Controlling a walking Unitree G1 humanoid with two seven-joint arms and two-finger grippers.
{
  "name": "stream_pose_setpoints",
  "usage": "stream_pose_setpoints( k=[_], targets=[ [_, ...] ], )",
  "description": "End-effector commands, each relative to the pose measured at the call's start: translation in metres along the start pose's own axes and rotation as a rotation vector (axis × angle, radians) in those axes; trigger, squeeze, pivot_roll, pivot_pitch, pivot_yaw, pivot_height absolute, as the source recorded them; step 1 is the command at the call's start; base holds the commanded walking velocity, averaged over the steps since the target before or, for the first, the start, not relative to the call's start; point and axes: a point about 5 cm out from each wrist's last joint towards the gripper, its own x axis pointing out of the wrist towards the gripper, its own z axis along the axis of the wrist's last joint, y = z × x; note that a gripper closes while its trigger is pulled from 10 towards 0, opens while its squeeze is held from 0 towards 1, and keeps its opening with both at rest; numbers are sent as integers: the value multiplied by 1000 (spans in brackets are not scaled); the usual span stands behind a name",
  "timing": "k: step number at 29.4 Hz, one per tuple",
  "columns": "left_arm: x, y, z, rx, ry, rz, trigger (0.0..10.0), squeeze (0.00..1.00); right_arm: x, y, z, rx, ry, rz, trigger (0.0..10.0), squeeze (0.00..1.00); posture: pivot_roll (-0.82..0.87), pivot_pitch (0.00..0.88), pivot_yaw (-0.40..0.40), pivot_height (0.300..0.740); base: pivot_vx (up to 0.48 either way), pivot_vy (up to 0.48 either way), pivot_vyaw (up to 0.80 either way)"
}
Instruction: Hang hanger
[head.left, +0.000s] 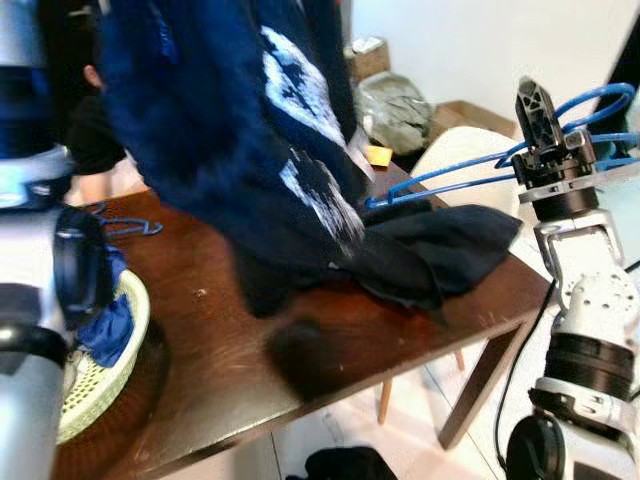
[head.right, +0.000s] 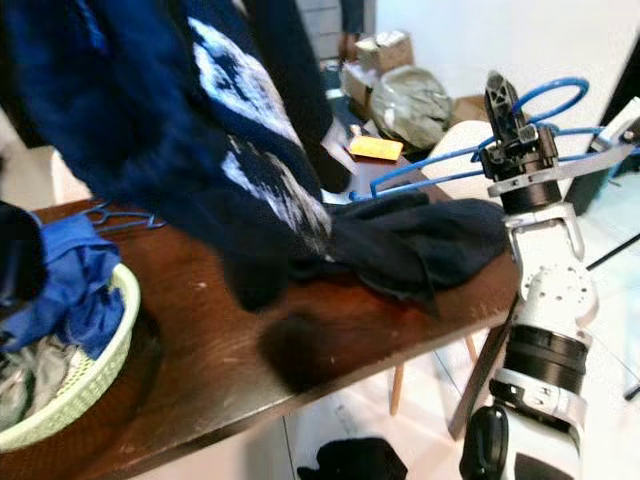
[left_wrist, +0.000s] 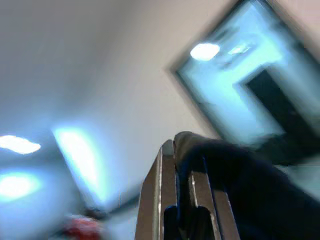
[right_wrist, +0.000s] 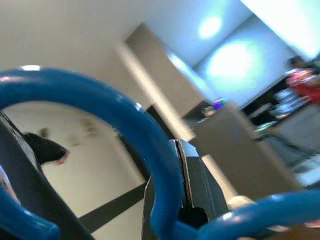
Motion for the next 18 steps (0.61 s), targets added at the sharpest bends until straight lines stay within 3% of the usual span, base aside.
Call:
stream_pose_setpoints(
  k=[1,2,3,4,5,6,7,12,13,15,17,18],
  targets=[
    [-12,-22,-29,-210,79,-93,0,0,1,-3,4,-80,15,-44,10000,0,97,0,59,735,0,0,-800],
    [-12,-22,-29,-210,79,-93,0,0,1,-3,4,-80,15,-44,10000,0,97,0,59,735,0,0,-800],
    [-23,-39,-48,-337,136,-139,0,0,0,-6,6,-108,27,-68,10000,0,91,0,63,735,0,0,-800],
    [-23,-39,-48,-337,136,-139,0,0,0,-6,6,-108,27,-68,10000,0,91,0,63,735,0,0,-800],
    [-32,-52,-62,-433,181,-168,0,0,-1,-7,7,-130,37,-87,10000,0,89,0,63,735,0,0,-800],
    [-32,-52,-62,-433,181,-168,0,0,-1,-7,7,-130,37,-87,10000,0,89,0,63,735,0,0,-800],
    [-39,-60,-70,-493,206,-180,1608,0,-2,-9,8,-148,43,-101,10000,0,87,0,63,735,0,0,-800],
    [-45,-66,-75,-534,225,-195,2039,0,-2,-11,9,-165,47,-119,10000,0,84,0,63,735,0,0,-800],
    [-55,-79,-79,-593,242,-245,2941,0,-2,-15,11,-196,54,-152,10000,0,85,0,57,735,0,0,-800],
    [-70,-101,-82,-669,267,-331,3333,0,-3,-23,12,-270,82,-215,10000,0,86,0,53,735,0,0,-800],
    [-75,-107,-82,-688,282,-358,3373,0,-3,-26,12,-292,93,-236,10000,0,86,0,51,735,0,0,-800],
    [-77,-108,-83,-689,293,-360,4157,0,-3,-27,12,-293,95,-242,10000,0,86,0,50,735,0,0,-800]
  ],
)
